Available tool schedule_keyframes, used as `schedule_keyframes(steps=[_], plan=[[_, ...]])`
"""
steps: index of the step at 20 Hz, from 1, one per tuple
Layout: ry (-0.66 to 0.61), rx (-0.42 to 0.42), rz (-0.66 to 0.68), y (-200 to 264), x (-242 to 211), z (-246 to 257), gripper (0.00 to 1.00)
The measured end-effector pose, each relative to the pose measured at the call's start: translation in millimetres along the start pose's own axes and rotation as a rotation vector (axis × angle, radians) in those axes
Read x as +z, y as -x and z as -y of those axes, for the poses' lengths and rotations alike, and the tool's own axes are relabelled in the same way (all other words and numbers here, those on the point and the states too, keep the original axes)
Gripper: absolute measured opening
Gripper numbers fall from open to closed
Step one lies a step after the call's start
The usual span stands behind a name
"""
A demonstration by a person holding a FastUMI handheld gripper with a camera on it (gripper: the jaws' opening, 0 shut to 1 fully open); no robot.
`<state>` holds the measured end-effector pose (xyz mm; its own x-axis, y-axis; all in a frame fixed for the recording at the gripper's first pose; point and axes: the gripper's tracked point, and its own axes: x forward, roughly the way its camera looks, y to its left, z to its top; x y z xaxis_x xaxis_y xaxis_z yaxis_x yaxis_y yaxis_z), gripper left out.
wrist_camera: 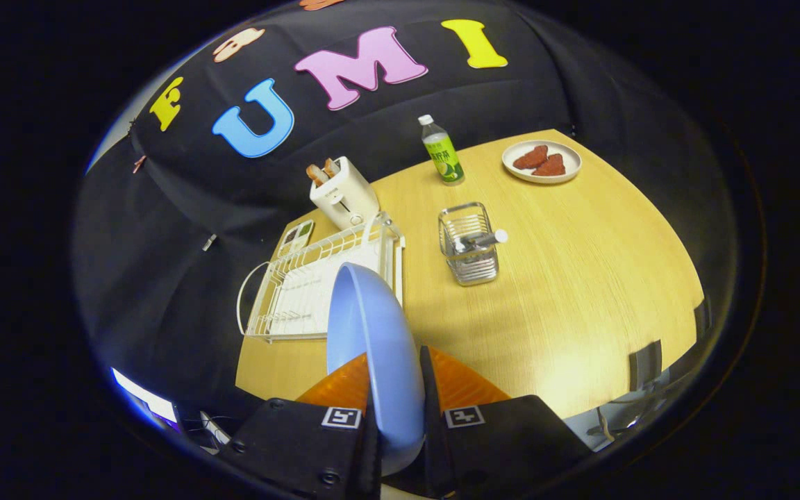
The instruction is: Take the plate from the dish rack, then take the spoon from the basket and place it into the plate.
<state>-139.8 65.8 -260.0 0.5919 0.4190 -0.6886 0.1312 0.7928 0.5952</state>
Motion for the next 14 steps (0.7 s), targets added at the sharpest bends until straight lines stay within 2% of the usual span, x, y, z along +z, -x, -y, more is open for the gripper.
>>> schedule_keyframes(steps=[5, 8, 11, 14], plan=[[-0.051, -0.029, -0.109, -36.4, -43.5, 43.4, 0.29], [-0.073, -0.009, -0.136, -62.7, -55.9, 53.7, 0.29], [-0.037, 0.014, -0.161, -71.4, -62.3, 56.9, 0.29], [-0.054, 0.044, -0.176, -82.6, -61.6, 56.7, 0.30]])
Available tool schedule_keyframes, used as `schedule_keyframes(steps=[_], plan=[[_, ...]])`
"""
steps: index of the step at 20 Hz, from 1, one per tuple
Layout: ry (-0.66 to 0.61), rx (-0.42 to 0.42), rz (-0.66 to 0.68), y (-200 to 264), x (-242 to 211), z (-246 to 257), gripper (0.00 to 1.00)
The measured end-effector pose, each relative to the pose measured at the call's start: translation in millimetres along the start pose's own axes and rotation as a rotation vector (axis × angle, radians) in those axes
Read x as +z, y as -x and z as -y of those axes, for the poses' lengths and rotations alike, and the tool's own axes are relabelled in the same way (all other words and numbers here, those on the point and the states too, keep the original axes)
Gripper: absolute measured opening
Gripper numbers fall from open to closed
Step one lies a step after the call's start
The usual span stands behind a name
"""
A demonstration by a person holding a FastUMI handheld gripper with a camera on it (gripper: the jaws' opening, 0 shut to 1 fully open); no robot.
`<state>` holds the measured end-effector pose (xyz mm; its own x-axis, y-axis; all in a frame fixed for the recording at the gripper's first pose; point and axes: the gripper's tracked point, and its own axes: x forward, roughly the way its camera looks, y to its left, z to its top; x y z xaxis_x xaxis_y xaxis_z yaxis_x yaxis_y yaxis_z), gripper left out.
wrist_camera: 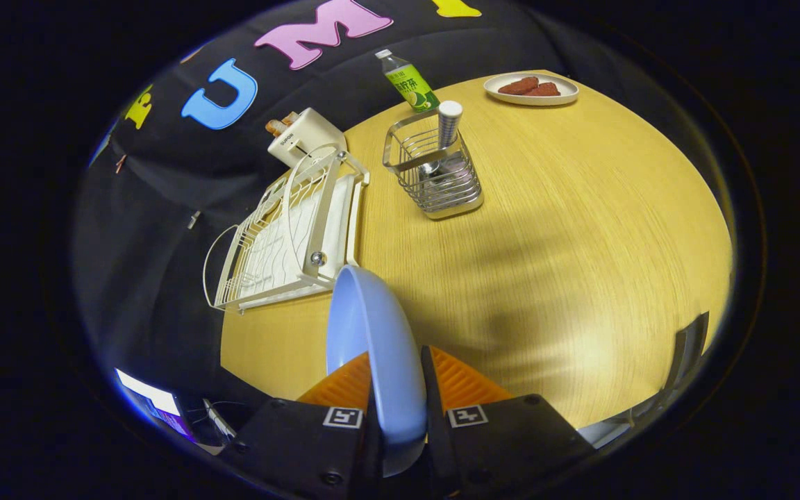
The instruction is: Take the plate from the dish rack, then take the spoon from the basket and place it into the plate.
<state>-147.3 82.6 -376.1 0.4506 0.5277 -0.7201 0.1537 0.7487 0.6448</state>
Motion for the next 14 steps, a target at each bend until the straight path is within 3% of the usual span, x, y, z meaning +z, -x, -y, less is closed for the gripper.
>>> schedule_keyframes(steps=[3, 8, 14], plan=[[-0.007, -0.036, -0.016, -11.0, 2.2, 11.8, 0.33], [0.002, -0.091, -0.051, -13.5, -2.3, 30.2, 0.48], [0.005, -0.132, -0.027, -6.2, 8.1, 48.1, 0.46]])
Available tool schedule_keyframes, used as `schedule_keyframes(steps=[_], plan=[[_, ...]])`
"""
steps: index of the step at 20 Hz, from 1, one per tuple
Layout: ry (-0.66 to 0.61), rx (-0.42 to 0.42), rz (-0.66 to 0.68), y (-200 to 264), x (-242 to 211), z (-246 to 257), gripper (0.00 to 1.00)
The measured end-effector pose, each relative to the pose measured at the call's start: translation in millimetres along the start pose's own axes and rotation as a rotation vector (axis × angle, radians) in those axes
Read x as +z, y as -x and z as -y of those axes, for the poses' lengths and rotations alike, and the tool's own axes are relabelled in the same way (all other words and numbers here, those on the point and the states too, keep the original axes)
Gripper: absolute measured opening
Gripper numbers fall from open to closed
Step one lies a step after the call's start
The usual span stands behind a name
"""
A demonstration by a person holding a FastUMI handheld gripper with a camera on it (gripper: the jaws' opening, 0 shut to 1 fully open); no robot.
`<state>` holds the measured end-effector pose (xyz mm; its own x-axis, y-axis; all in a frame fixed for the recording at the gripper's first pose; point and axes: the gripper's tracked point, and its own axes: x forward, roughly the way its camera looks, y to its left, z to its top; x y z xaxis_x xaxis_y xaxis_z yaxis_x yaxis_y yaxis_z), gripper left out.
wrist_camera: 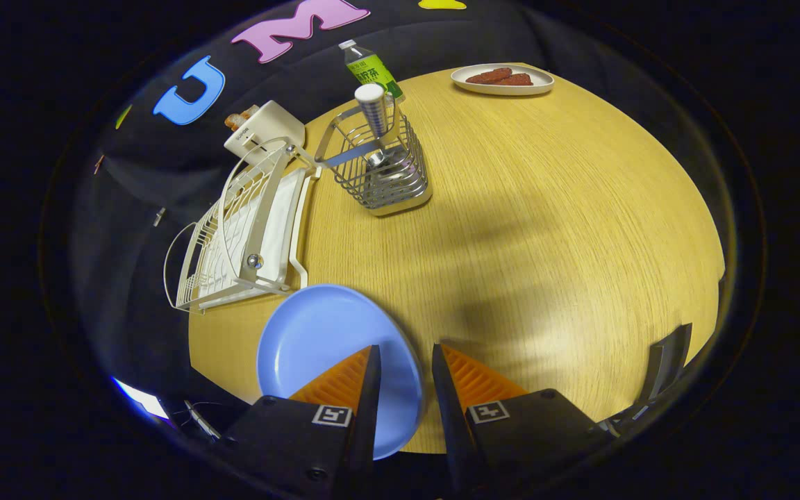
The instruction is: Take the plate from the dish rack, then take the spoon from the basket and place it into the plate.
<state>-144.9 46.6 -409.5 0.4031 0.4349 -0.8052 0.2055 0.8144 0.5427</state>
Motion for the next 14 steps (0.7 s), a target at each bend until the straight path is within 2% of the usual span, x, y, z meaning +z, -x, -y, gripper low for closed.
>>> schedule_keyframes(steps=[2, 5, 10, 12, 14], plan=[[0.026, -0.005, 0.028, 11.3, 9.3, 0.3, 0.46], [0.133, -0.022, 0.131, 37.0, 39.5, -7.6, 0.46], [0.312, -0.133, 0.348, 77.3, 119.6, -7.6, 0.49], [0.364, -0.157, 0.370, 78.7, 142.0, -5.0, 0.51], [0.359, -0.136, 0.365, 72.4, 156.4, -9.2, 0.53]])
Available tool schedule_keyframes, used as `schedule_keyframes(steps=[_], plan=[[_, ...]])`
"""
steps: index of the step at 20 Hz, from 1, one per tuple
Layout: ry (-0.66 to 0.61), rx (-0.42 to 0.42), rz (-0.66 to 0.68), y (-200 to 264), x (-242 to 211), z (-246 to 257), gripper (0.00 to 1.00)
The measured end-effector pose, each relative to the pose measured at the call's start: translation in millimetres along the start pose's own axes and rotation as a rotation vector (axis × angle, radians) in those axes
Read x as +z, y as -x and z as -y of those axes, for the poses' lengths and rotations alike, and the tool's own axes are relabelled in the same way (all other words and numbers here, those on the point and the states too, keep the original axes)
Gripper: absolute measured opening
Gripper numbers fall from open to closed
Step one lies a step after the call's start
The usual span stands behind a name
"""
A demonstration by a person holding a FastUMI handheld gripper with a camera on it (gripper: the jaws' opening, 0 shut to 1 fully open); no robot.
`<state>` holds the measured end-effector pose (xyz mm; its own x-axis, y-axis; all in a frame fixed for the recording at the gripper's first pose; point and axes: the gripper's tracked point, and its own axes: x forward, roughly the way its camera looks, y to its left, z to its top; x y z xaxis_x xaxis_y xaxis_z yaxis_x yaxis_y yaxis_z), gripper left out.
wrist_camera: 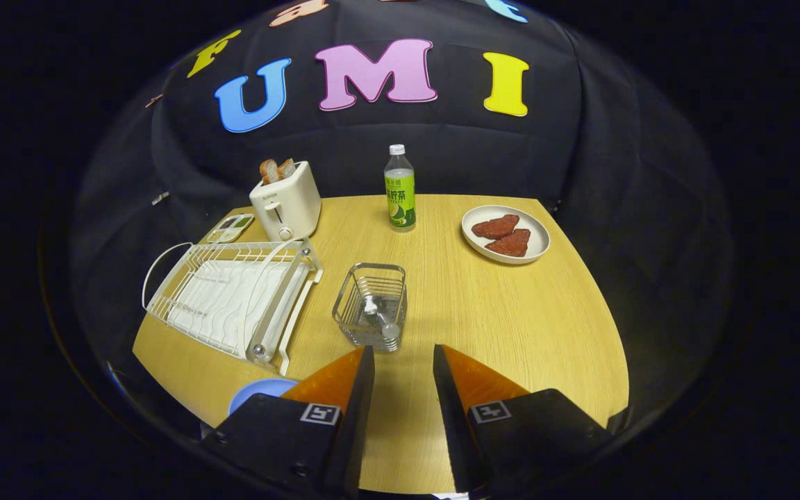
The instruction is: Take the plate from the dish rack, then take the spoon from the basket and place it into the plate.
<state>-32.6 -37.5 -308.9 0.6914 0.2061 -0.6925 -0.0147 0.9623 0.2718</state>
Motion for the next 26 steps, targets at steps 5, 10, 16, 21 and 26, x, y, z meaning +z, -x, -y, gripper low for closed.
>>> schedule_keyframes(steps=[5, 10, 16, 21, 26], plan=[[0.013, 0.044, -0.050, -32.2, 0.7, -1.9, 0.66], [0.049, 0.104, -0.071, -49.4, -0.2, -18.1, 0.59], [0.079, 0.132, -0.089, -55.0, -2.5, -21.3, 0.18], [0.098, 0.117, -0.057, -46.0, 10.2, -20.2, 0.12], [0.095, 0.113, -0.015, -12.6, 27.8, -24.1, 0.12]])
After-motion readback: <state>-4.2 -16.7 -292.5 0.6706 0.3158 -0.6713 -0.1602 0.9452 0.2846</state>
